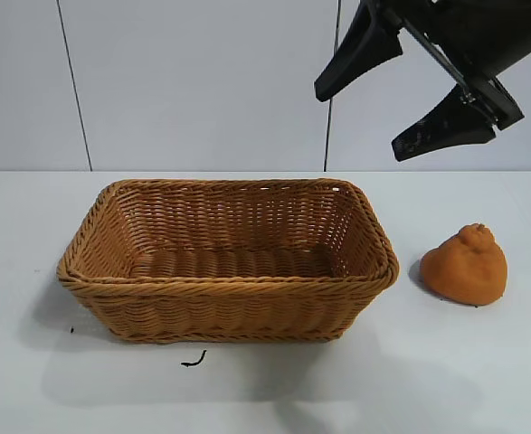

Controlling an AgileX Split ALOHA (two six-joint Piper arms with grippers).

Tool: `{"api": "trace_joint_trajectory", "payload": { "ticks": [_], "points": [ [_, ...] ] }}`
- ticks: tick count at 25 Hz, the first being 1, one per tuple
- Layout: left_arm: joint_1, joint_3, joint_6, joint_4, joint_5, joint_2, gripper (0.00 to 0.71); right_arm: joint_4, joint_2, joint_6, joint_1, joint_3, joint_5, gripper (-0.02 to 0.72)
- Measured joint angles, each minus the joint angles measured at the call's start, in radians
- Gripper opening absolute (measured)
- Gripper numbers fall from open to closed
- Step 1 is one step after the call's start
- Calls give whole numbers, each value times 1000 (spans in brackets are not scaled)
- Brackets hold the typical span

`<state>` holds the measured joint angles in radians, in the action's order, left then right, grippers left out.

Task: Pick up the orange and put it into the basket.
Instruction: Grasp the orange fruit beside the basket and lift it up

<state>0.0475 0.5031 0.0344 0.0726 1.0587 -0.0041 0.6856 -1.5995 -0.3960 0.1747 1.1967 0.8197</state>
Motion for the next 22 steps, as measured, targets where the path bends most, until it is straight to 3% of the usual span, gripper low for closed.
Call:
{"api": "trace_joint_trajectory", "payload": {
  "ticks": [2, 8, 10, 14, 22],
  "points": [
    [0, 0, 0, 0, 0, 0, 692, -115, -1, 70, 0, 42, 15, 696],
    [0, 0, 0, 0, 0, 0, 692, -558, -1, 329, 0, 146, 80, 696],
    [0, 0, 0, 0, 0, 0, 692, -648, -1, 374, -7, 153, 91, 696],
    [0, 0, 0, 0, 0, 0, 692, -662, -28, 396, -66, 159, 94, 696],
    [0, 0, 0, 0, 0, 0, 692, -518, -195, 336, -166, 230, 130, 696]
  ]
}}
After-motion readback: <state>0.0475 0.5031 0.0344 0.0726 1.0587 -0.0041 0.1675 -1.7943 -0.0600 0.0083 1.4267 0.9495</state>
